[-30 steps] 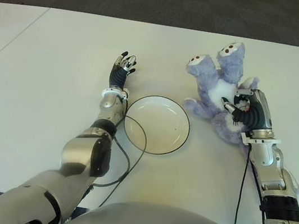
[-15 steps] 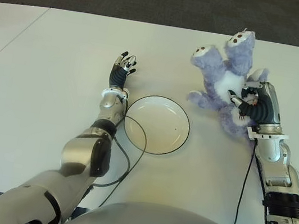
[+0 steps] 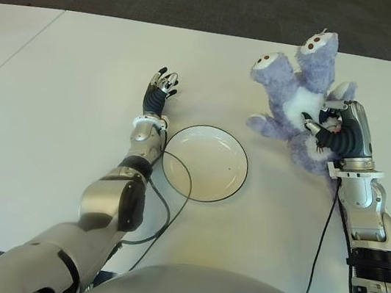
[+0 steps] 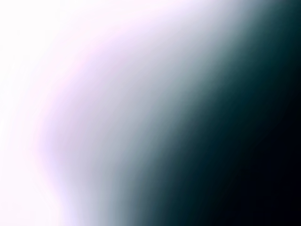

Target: Put the doll into the plate.

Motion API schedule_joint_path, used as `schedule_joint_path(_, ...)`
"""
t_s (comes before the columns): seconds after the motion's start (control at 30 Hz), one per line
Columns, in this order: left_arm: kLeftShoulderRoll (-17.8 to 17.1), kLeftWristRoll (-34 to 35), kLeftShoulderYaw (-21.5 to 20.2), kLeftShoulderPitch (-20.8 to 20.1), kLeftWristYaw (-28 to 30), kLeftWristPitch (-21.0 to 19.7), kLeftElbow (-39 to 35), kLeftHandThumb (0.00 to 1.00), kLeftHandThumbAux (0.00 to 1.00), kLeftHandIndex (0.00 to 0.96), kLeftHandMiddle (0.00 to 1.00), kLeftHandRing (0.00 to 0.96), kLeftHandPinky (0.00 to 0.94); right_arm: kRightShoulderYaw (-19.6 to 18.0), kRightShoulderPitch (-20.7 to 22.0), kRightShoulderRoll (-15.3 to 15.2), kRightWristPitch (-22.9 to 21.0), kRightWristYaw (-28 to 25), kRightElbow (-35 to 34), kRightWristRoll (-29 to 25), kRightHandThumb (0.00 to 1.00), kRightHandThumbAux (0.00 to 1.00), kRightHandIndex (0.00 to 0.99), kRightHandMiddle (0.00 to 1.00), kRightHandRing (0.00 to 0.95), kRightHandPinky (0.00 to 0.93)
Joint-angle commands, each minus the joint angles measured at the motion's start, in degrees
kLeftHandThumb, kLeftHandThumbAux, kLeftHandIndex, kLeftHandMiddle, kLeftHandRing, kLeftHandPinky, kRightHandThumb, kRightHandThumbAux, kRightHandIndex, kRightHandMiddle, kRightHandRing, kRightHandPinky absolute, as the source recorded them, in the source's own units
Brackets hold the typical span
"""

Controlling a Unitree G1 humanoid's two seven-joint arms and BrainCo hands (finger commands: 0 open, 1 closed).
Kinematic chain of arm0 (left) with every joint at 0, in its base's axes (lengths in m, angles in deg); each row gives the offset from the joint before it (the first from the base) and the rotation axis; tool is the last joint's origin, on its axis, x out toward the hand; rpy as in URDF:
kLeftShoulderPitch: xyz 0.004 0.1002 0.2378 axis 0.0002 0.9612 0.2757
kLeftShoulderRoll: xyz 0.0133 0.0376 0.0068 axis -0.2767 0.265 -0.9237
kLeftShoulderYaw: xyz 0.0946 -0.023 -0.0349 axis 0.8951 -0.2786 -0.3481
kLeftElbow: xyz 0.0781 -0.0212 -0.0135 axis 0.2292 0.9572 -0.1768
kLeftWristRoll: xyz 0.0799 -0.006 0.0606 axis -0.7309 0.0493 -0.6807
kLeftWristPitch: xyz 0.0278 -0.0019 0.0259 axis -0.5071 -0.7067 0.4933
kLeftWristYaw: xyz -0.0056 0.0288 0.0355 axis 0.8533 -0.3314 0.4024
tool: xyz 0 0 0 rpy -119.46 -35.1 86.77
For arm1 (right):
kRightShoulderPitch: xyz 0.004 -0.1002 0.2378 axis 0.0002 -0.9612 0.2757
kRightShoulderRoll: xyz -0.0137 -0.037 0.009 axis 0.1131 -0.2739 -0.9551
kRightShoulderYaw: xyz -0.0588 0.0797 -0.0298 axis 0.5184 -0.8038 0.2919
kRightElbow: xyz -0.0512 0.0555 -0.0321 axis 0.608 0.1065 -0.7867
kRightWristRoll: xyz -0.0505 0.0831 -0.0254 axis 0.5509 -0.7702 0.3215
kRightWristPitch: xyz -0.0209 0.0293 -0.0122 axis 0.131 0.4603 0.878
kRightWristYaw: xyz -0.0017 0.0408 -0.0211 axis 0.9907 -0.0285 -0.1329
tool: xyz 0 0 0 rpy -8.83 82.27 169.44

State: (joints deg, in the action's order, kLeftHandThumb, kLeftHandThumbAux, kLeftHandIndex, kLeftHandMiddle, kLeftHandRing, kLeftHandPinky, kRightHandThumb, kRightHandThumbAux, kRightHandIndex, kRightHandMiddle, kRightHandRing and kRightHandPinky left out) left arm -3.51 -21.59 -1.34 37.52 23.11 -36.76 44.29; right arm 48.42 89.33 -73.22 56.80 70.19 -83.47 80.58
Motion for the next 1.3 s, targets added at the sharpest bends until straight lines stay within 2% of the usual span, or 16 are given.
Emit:
schedule_joint_path(0.03,0.82,1.32,-1.52,12.03,0.40,-5.86,7.04,0.000,0.526,0.123,0.224,0.226,0.211,-0.85,1.99,-0.81,0.85,-1.09,0.29,-0.90,0.432,0.728,0.772,0.880,0.885,0.866)
schedule_joint_path(0.5,0.73,0.76,-1.11,11.72,-1.05,-6.73,7.24,0.000,0.548,0.135,0.230,0.230,0.209,-0.43,3.88,-1.12,0.49,-2.56,-0.31,-0.69,0.424,0.727,0.771,0.879,0.884,0.863)
schedule_joint_path(0.7,0.88,0.78,-1.14,11.61,-1.09,-6.62,7.28,0.000,0.559,0.134,0.228,0.229,0.212,1.64,6.60,0.36,0.32,-3.01,-1.62,0.52,0.426,0.731,0.783,0.881,0.884,0.870)
schedule_joint_path(0.8,1.10,0.87,-1.27,11.62,-0.97,-6.06,7.28,0.000,0.562,0.135,0.228,0.231,0.216,2.79,7.90,0.79,1.63,-2.73,-1.04,1.20,0.428,0.729,0.788,0.880,0.883,0.867)
schedule_joint_path(1.0,1.33,0.74,-1.16,11.63,-1.21,-5.90,7.29,0.000,0.560,0.147,0.237,0.240,0.224,4.58,8.99,1.00,3.80,-3.23,-0.39,1.54,0.440,0.733,0.788,0.882,0.882,0.875)
schedule_joint_path(1.3,1.48,0.12,-0.47,11.73,-1.92,-5.93,7.32,0.000,0.556,0.146,0.239,0.241,0.224,6.49,10.41,1.19,4.76,-4.90,-0.68,1.00,0.462,0.733,0.782,0.885,0.884,0.872)
